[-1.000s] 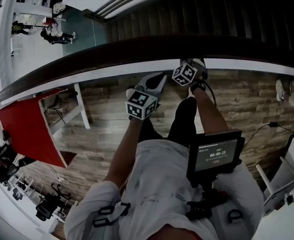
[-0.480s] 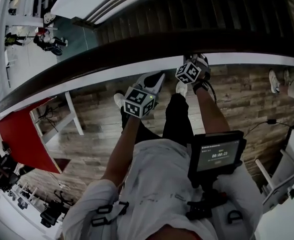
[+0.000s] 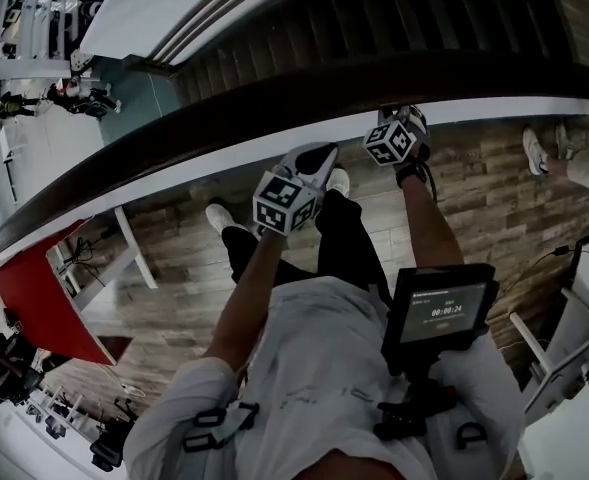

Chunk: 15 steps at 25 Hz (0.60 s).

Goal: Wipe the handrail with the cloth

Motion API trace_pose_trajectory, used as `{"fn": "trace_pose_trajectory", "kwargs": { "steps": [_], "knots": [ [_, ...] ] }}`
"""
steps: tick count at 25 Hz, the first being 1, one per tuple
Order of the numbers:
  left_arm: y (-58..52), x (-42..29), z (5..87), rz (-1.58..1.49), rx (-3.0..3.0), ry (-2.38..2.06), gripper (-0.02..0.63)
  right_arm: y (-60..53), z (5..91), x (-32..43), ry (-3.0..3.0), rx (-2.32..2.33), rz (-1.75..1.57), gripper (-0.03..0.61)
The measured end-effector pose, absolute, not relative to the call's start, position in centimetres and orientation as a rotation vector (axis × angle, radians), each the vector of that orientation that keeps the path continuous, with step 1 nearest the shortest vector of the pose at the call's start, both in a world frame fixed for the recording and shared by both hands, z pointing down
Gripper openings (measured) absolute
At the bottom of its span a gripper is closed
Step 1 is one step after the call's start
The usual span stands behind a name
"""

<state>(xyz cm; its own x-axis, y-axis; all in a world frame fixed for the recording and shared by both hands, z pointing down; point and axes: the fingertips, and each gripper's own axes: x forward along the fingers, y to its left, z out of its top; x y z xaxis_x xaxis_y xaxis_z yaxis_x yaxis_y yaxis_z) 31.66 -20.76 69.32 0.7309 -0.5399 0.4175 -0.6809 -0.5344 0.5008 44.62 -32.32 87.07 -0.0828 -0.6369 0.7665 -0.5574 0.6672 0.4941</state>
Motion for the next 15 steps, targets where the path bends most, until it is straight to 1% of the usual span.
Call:
{"fn": "trace_pose_trajectory", "kwargs": {
  "steps": [4,8,15],
  "knots": [
    [-21.6,34.4,69.9,0.287,2.283,-0.904,-0.002,-34.3,86.8,50.9,-1.705,1.05,-0.049,0.063],
    [-22.0,35.4,70.4,0.308,2.275,-0.912,-0.002,-35.9,86.5,56.7,-1.639,1.168,0.023,0.061],
    [-22.4,36.0,69.8,0.327,2.274,-0.949,-0.002,-37.9,86.8,62.9,-1.572,1.212,0.104,0.061]
  ]
}}
